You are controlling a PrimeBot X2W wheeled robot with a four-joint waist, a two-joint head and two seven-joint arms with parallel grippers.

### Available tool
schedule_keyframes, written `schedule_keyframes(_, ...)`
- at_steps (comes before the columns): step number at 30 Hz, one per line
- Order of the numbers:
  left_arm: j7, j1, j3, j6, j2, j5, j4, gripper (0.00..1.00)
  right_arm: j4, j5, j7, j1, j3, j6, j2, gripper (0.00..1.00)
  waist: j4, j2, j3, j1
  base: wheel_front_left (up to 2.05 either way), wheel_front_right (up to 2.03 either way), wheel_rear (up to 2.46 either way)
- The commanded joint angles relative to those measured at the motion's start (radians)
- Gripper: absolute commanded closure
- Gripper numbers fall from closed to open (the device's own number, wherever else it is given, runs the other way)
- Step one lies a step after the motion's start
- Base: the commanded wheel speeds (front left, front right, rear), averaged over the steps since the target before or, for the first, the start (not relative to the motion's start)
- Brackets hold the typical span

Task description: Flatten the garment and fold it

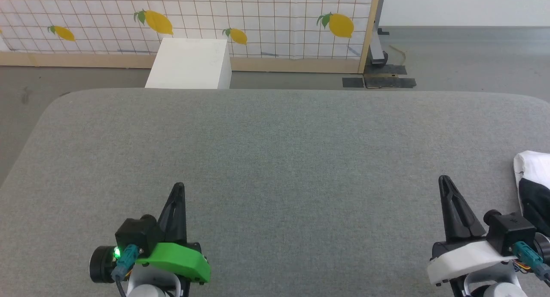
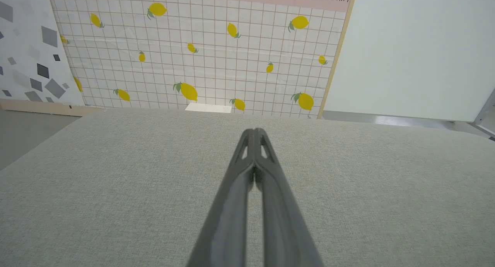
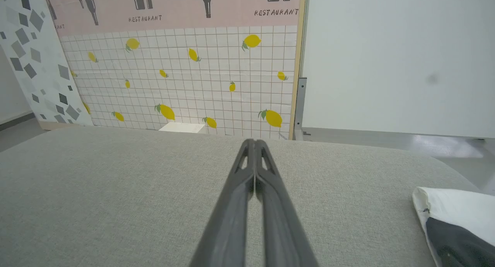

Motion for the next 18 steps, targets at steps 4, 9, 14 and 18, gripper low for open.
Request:
schedule_keyframes(4,0.012,0.006,0.006,0.005,-0.001,0.015,-0.01,1.0,-0.008,-0.007,0.01,-0.003,0.004,0.0,0.0,1.0,0.0,0.0,0.0,0.0,0.0,0.0,0.0)
schedule_keyframes(9,0.022,0.008,0.009,0.006,-0.001,0.022,-0.016,1.0,-0.01,-0.01,0.017,-0.004,0.007,0.0,0.0,1.0,-0.001,0.0,0.0,0.0,0.0,0.0,0.0)
schedule_keyframes(14,0.033,0.009,0.013,0.007,-0.001,0.029,-0.022,1.0,-0.013,-0.013,0.025,-0.005,0.009,0.0,0.001,1.0,-0.001,0.0,0.001,0.0,0.0,0.0,0.0)
schedule_keyframes(18,0.041,0.01,0.016,0.008,-0.001,0.035,-0.027,1.0,-0.014,-0.016,0.032,-0.006,0.011,0.0,0.001,1.0,-0.002,0.0,0.001,0.0,0.0,0.0,0.0)
